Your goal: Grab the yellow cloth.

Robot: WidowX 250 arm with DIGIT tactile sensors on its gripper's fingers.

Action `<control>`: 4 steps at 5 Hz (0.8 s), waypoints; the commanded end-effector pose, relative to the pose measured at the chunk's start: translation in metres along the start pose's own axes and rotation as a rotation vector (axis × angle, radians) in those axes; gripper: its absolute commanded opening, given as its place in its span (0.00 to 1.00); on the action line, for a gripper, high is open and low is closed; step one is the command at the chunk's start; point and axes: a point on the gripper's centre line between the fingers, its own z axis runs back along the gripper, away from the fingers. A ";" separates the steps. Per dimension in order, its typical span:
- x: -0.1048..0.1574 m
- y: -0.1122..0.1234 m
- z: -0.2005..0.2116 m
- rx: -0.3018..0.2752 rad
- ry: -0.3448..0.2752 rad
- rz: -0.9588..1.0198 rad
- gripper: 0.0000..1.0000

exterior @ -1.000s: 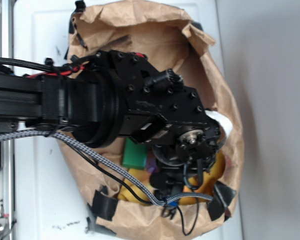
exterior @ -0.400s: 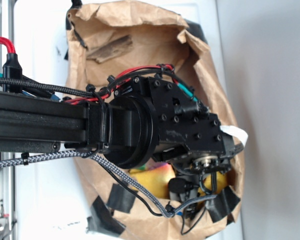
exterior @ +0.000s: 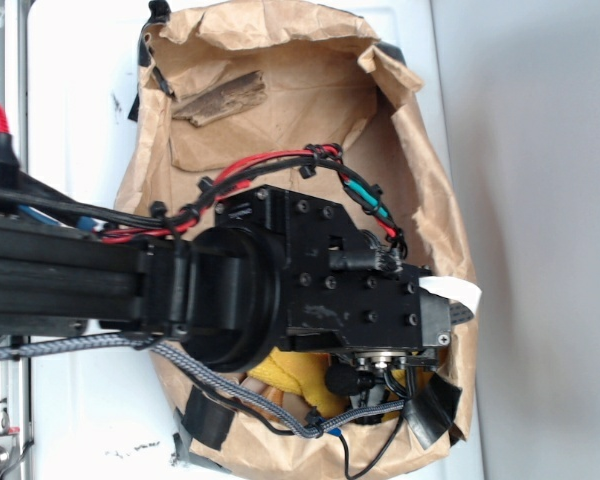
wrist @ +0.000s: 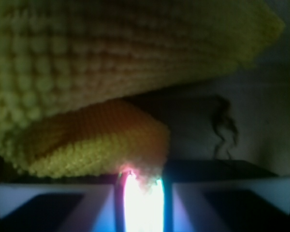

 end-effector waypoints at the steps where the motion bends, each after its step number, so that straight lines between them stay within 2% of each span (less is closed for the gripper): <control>1: 0.014 0.027 0.086 -0.087 -0.101 0.090 0.00; 2: 0.020 0.055 0.121 -0.056 -0.102 0.178 0.00; 4: 0.004 0.071 0.158 0.141 -0.095 0.186 0.00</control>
